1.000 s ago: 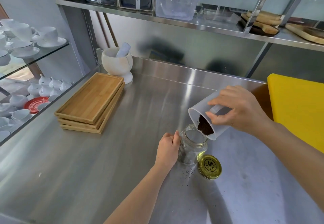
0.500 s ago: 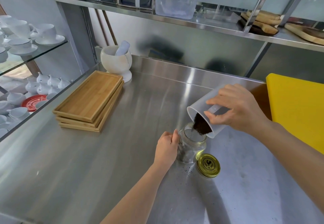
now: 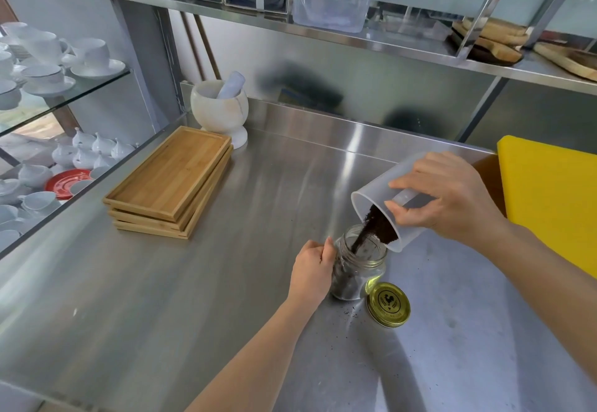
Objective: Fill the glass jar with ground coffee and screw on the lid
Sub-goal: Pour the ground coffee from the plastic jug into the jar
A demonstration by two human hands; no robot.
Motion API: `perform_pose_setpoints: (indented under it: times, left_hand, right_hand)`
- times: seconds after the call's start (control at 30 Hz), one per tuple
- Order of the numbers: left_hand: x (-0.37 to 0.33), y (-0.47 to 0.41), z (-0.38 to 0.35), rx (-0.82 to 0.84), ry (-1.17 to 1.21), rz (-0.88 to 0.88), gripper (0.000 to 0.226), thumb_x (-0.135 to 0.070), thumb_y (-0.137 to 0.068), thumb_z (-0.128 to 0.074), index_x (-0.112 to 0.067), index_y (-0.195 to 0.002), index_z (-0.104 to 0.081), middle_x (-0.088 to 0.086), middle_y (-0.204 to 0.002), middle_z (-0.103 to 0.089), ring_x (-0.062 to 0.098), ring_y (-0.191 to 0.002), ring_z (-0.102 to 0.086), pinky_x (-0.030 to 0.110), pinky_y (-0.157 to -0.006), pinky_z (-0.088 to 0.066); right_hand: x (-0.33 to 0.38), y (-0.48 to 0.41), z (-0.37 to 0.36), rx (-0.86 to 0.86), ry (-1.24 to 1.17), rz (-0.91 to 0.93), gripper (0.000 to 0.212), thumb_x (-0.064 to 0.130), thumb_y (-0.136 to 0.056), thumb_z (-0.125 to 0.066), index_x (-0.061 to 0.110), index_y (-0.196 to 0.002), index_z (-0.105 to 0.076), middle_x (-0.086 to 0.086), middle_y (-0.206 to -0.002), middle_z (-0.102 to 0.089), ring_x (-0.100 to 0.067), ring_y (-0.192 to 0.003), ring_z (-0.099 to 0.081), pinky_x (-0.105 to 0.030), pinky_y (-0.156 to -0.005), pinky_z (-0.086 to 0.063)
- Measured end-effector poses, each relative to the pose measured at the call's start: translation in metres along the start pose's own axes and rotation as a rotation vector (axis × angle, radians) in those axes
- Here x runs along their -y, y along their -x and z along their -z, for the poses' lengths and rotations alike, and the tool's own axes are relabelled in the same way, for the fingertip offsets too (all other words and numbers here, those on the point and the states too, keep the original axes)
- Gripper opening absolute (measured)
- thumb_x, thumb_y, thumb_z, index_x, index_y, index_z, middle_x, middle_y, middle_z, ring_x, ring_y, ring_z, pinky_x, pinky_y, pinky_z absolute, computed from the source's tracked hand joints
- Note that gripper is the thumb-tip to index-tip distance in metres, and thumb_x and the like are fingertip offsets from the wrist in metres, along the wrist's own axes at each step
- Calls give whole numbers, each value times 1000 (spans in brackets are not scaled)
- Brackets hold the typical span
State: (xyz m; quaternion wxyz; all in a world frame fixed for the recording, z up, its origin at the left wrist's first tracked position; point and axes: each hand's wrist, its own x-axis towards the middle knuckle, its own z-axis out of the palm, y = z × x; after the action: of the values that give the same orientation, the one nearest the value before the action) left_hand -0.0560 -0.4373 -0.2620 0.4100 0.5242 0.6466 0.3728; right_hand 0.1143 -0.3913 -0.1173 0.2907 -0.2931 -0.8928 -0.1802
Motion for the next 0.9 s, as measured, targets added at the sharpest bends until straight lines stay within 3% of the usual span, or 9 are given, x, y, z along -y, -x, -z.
perform_pose_setpoints:
  times: [0.6, 0.9]
  left_hand:
    - [-2, 2, 3, 21, 14, 19, 57, -33, -99, -34, -15, -45, -33, 3, -92, -49, 20, -72, -46, 28, -70, -30]
    - [0, 0, 2, 29, 9, 9, 58, -34, -98, -34, -14, -44, -34, 2, -91, -49, 13, -67, -45, 27, -69, -30]
  right_hand:
    - [1, -2, 4, 10, 14, -4, 38, 38, -74, -59, 1, -73, -71, -13, -63, -64, -30, -55, -55, -39, -50, -49]
    - [8, -5, 4, 62, 43, 98, 36, 37, -74, -56, 5, -69, -71, -9, -56, -56, -24, -53, -45, -27, -57, -28]
